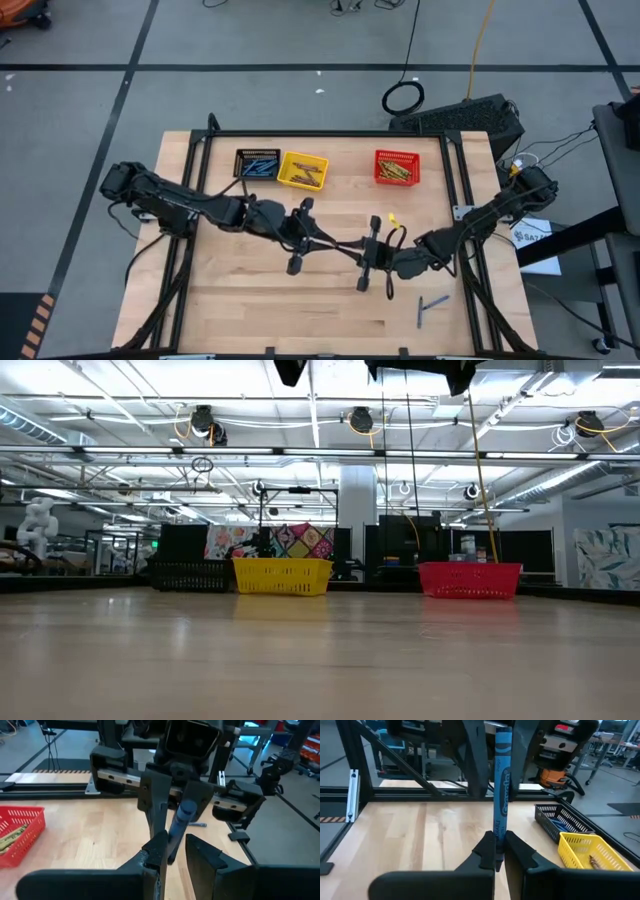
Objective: Sort crayons
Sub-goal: Put the middle blue crayon into the black bin
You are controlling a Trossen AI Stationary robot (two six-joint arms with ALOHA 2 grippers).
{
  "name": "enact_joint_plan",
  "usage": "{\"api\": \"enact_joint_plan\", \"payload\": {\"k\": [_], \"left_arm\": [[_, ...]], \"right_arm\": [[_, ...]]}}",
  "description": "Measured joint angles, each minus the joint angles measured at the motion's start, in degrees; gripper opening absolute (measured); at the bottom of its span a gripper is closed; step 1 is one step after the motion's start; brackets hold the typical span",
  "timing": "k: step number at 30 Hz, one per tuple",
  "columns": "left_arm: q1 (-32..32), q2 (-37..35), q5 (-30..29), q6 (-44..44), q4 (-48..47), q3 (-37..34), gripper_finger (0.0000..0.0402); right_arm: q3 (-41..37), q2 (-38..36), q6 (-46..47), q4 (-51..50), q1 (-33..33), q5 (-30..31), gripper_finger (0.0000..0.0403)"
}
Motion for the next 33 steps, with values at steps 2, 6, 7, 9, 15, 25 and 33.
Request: {"api": "enact_joint_plan", "payload": {"k": [2,6,7,9,15,25,33], "left_arm": [[0.3,0.0,0.0,0.0,0.2,0.0,0.007],[0.9,0.0,0.2,-0.1,0.2,0.0,0.007],[1.1,0.0,0.2,-0.1,0.2,0.0,0.007],[1.2,0.0,0.2,-0.1,0.2,0.0,0.007],[1.2,0.0,0.2,-0.1,0.2,0.0,0.0066],[1.2,0.0,-0.1,0.1,0.0,0.0,0.0011],[1.2,0.0,-0.1,0.0,-0.1,0.0,0.0013]], "right_arm": [[0.0,0.0,0.0,0.1,-0.5,-1.6,0.0],[0.0,0.0,0.3,0.5,-1.6,-3.8,0.0],[0.0,0.0,0.3,0.6,-1.8,-3.8,0.0],[0.0,0.0,0.3,0.6,-2.2,-3.9,0.0],[0.0,0.0,0.4,0.6,-2.5,-4.1,0.0],[0.0,0.0,0.6,0.6,-2.4,-4.1,0.0],[0.0,0.0,1.5,0.6,-2.4,-4.1,0.0033]]}}
